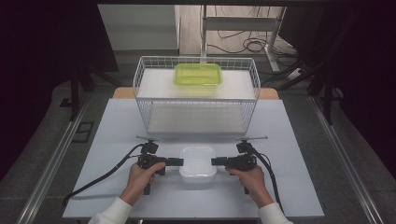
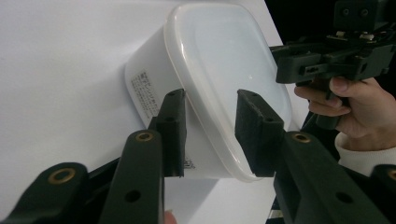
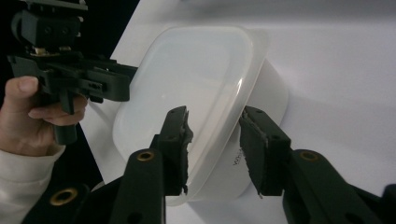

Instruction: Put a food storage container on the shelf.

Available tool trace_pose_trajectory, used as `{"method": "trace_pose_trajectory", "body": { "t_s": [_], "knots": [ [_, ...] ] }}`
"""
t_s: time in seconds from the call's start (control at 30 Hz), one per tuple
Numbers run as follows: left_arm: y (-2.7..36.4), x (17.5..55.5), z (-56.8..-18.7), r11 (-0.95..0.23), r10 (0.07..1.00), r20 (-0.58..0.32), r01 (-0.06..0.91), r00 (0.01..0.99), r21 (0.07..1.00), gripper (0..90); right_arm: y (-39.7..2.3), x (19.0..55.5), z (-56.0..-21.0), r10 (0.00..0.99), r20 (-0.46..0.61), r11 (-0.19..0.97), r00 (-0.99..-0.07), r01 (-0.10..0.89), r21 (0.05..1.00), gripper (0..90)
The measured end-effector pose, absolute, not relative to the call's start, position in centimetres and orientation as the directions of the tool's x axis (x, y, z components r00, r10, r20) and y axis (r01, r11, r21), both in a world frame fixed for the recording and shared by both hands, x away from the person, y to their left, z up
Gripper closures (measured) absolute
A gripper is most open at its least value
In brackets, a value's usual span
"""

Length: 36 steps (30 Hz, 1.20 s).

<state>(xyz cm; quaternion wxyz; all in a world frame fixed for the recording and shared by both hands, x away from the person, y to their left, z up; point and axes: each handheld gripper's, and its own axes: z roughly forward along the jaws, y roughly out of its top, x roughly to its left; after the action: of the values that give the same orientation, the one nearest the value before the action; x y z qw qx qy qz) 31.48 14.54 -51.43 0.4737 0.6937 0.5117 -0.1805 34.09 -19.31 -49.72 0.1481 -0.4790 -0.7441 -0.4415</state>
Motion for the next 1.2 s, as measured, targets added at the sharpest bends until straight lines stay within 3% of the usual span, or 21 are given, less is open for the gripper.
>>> {"method": "trace_pose_trajectory", "body": {
  "t_s": [0.3, 1.2],
  "knots": [
    [14.8, 31.3, -51.4, -0.011, 0.524, -0.752, 0.886, 0.400, 0.464, 68.0, -19.6, 33.9, -49.7, 0.570, 0.682, 0.112, -0.458, 0.866, 0.487, 67.9],
    [15.3, 30.1, -50.5, 0.021, 0.519, -0.724, 0.840, 0.455, 0.542, 79.5, -19.8, 32.9, -48.8, 0.568, 0.639, 0.116, -0.519, 0.819, 0.562, 78.0]
  ]
}}
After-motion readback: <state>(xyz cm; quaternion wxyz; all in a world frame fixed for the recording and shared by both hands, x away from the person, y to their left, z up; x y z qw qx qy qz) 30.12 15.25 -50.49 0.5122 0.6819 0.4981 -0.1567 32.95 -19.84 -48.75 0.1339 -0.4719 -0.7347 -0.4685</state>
